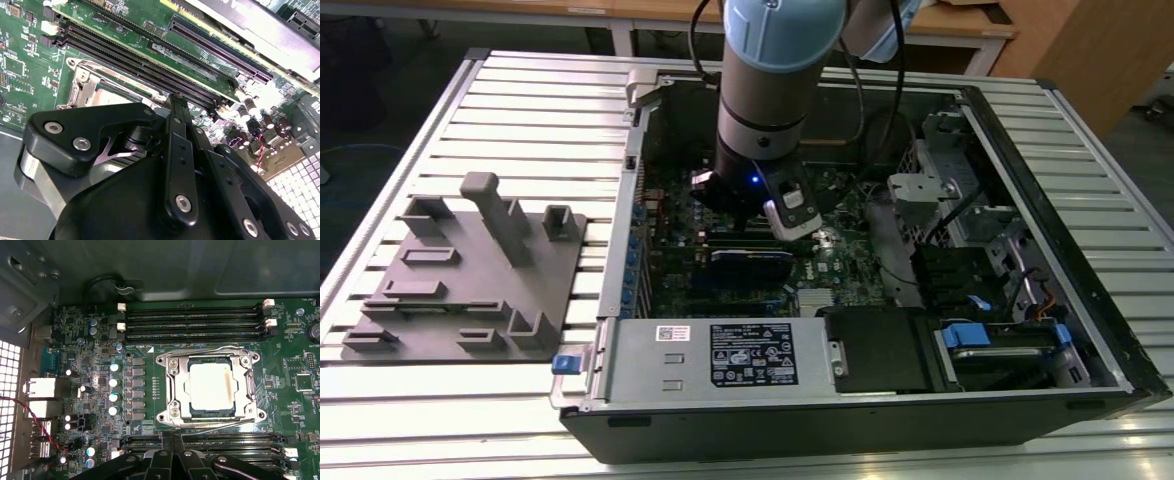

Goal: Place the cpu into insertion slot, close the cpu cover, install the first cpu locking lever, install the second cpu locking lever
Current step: 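Install the second cpu locking lever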

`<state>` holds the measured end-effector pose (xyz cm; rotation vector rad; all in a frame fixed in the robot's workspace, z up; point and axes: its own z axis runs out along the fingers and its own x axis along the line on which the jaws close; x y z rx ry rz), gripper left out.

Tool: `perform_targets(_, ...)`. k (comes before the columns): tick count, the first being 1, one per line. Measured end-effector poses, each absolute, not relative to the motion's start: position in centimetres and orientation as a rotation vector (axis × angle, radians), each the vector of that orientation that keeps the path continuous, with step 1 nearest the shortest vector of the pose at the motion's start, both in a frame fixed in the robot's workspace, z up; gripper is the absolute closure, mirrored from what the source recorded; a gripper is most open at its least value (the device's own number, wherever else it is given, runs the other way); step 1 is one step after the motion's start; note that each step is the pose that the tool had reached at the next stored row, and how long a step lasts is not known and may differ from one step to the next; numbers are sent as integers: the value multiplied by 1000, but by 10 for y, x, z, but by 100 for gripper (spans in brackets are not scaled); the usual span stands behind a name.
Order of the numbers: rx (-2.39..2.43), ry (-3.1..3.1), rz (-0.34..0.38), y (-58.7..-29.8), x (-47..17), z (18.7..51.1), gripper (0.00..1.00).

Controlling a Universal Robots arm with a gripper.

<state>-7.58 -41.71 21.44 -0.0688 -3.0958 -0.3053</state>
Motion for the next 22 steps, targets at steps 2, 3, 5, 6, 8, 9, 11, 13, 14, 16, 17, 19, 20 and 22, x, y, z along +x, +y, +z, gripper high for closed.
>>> perform_targets(2, -69, -3096, -306, -417, -76, 213, 89)
perform_targets(3, -69, -3096, -306, -417, -76, 212, 89)
perform_targets(5, -69, -3096, -306, -417, -76, 210, 89)
perform_targets(6, -69, -3096, -306, -417, -76, 208, 89)
perform_targets(8, -69, -3096, -307, -417, -77, 204, 89)
perform_targets(9, -69, -3095, -309, -417, -77, 204, 89)
perform_targets(11, -70, -3094, -317, -417, -78, 202, 89)
perform_targets(13, -71, -3094, -324, -417, -78, 200, 89)
perform_targets(14, -71, -3094, -327, -417, -78, 199, 89)
perform_targets(16, -72, -3093, -334, -417, -79, 197, 89)
perform_targets(17, -72, -3092, -339, -417, -79, 196, 89)
perform_targets(19, -72, -3091, -349, -417, -80, 195, 89)
perform_targets(20, -72, -3090, -352, -417, -81, 194, 89)
perform_targets(22, -73, -3090, -356, -417, -81, 193, 89)
